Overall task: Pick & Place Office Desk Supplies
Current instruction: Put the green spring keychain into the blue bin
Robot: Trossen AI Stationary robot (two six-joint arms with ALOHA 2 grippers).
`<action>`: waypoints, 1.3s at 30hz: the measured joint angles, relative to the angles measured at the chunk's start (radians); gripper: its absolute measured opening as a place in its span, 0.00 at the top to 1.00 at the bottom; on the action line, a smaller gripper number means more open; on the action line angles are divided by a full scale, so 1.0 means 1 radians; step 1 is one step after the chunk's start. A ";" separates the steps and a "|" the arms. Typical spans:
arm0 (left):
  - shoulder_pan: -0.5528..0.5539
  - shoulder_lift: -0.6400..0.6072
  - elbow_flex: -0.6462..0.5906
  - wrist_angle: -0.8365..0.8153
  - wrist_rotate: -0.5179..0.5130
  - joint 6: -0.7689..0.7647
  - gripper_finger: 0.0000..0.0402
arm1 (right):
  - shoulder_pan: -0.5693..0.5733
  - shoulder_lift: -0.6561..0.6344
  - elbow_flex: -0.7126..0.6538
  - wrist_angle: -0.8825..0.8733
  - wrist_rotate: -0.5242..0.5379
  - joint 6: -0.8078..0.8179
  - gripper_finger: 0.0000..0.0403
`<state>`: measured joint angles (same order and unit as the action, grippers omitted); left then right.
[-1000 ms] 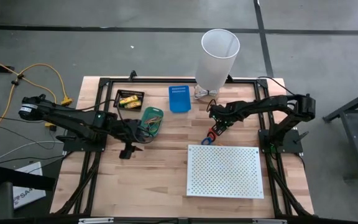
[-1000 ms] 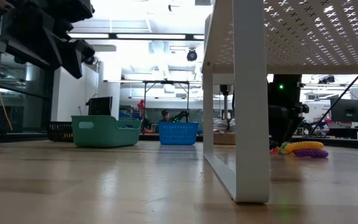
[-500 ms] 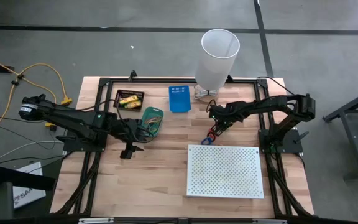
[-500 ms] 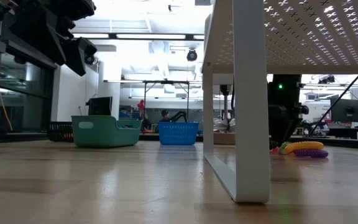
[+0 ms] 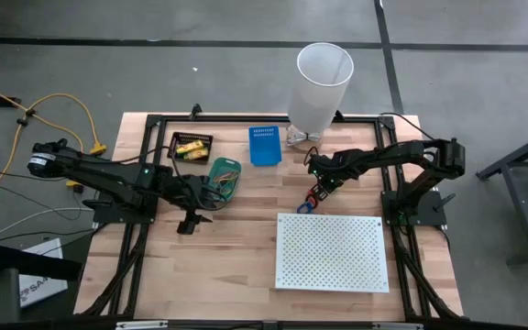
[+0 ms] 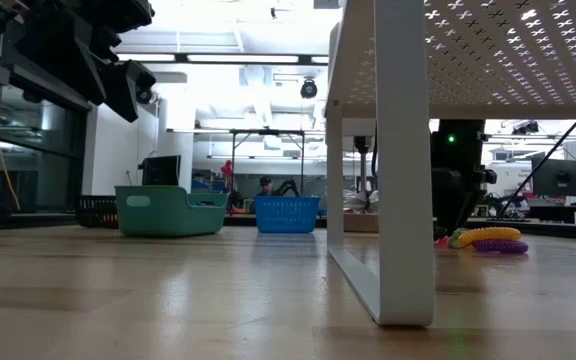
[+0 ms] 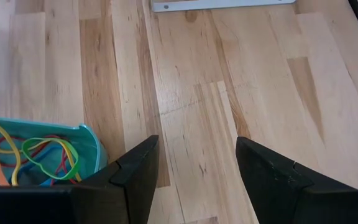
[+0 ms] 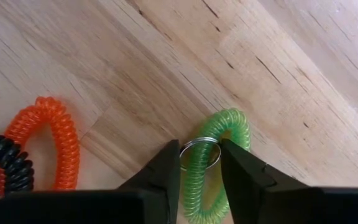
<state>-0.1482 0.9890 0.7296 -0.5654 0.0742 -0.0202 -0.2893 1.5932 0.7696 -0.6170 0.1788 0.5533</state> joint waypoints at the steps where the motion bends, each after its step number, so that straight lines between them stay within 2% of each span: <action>1: 0.000 0.000 0.000 0.000 0.000 -0.003 0.48 | 0.000 0.000 0.000 0.000 0.000 0.000 0.80; 10: 0.000 0.000 0.000 0.000 0.000 -0.007 0.48 | -0.001 -0.005 -0.002 0.009 0.012 -0.014 0.83; 19: 0.000 0.000 0.000 0.001 0.000 -0.008 0.48 | -0.001 -0.007 -0.002 0.022 -0.004 -0.052 0.98; 25: 0.000 0.000 0.000 0.002 0.000 0.000 0.48 | -0.001 -0.008 -0.002 0.023 -0.004 -0.053 0.95; 39: 0.000 0.000 0.000 0.002 0.000 -0.003 0.48 | 0.005 -0.037 -0.001 0.038 -0.003 -0.070 0.97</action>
<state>-0.1478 0.9890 0.7296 -0.5632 0.0742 -0.0235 -0.2846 1.5559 0.7685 -0.5791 0.1757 0.4832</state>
